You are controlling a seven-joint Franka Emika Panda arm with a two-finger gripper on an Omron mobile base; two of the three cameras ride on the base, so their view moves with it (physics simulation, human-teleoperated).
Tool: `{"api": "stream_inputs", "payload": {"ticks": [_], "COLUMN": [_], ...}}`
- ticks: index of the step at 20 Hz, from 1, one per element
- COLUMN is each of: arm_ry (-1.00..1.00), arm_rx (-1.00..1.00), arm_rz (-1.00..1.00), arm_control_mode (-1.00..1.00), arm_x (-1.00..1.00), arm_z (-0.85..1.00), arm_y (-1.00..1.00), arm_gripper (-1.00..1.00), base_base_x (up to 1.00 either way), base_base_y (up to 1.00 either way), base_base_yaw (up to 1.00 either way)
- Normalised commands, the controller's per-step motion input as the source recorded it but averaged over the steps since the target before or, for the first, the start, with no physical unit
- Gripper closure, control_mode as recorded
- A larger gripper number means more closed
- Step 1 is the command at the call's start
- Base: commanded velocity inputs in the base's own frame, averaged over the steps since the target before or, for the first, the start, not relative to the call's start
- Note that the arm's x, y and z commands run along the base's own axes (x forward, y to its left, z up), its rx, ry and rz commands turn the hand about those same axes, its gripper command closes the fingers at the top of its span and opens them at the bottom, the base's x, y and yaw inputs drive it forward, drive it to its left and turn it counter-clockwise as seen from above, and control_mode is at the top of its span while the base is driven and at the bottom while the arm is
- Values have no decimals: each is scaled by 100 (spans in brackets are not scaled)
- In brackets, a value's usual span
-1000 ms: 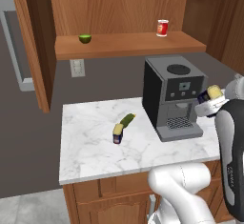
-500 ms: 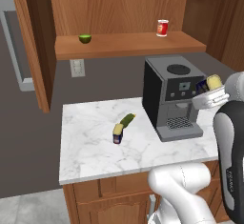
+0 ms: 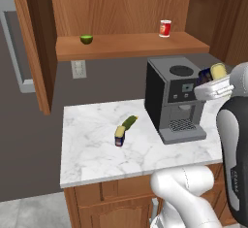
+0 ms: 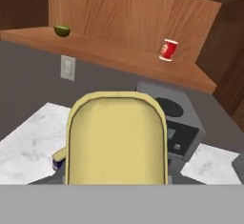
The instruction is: Pick the cans from the counter and place them in their designated side in the cabinet.
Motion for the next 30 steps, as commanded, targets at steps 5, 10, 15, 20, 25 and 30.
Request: {"api": "stream_inputs", "payload": {"ticks": [5, 10, 15, 20, 25, 30], "arm_ry": [-12, -13, -10, -2, 0, -1], "arm_rx": [0, 0, 0, 0, 0, 0], "arm_rz": [0, 0, 0, 0, 0, 0], "arm_control_mode": [-100, -100, -100, -100, -100, -100], "arm_x": [0, 3, 17, 29, 28, 19], "arm_z": [27, 16, 9, 9, 15, 8], "arm_y": [6, 3, 2, 4, 2, 0], "arm_gripper": [100, 100, 100, 100, 100, 100], "base_base_x": [0, 0, 0, 0, 0, 0], "base_base_y": [0, 0, 0, 0, 0, 0], "base_base_yaw": [0, 0, 0, 0, 0, 0]}}
